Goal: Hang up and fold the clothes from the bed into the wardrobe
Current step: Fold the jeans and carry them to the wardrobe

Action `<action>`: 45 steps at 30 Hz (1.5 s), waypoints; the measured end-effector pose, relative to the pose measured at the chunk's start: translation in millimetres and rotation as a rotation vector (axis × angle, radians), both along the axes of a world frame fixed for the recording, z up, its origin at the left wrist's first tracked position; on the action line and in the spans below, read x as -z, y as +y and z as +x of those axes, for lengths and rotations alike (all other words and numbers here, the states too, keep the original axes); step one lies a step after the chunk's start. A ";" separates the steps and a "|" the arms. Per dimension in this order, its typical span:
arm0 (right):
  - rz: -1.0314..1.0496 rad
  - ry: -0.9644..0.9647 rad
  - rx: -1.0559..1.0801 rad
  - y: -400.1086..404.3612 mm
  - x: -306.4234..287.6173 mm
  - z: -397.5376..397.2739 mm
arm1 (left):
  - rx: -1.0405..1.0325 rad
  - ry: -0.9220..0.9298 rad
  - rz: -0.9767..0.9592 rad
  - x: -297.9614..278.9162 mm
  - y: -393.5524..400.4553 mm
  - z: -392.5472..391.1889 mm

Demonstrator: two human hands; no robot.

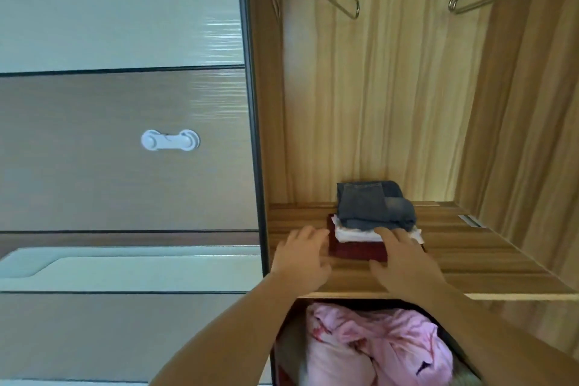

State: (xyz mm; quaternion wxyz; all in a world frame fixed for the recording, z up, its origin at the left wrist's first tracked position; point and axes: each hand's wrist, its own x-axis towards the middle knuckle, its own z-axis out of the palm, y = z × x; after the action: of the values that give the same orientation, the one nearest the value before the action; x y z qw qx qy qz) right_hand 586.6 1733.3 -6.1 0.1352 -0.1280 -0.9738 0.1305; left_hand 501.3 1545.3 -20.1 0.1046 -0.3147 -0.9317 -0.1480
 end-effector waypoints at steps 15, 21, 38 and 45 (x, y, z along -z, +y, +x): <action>-0.634 0.139 -0.097 -162.3 0.0 -38.7 | -0.103 0.589 -0.068 -50.7 -169.7 -31.3; -0.931 0.330 0.019 -213.8 8.0 -83.7 | 0.017 0.795 -0.230 -49.9 -190.1 -69.3; -0.728 0.441 0.224 -173.4 2.9 -66.6 | 0.047 0.634 -0.311 -53.7 -128.3 -52.3; -0.698 0.428 0.388 -128.2 3.9 -56.4 | 0.121 0.632 -0.310 -59.6 -88.2 -39.5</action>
State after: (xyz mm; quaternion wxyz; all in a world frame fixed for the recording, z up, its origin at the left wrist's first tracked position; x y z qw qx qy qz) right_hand 530.2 1605.0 -10.0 0.3042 -0.3161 -0.7798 0.4467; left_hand 461.9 1457.1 39.4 0.3296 -0.4119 -0.8444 0.0939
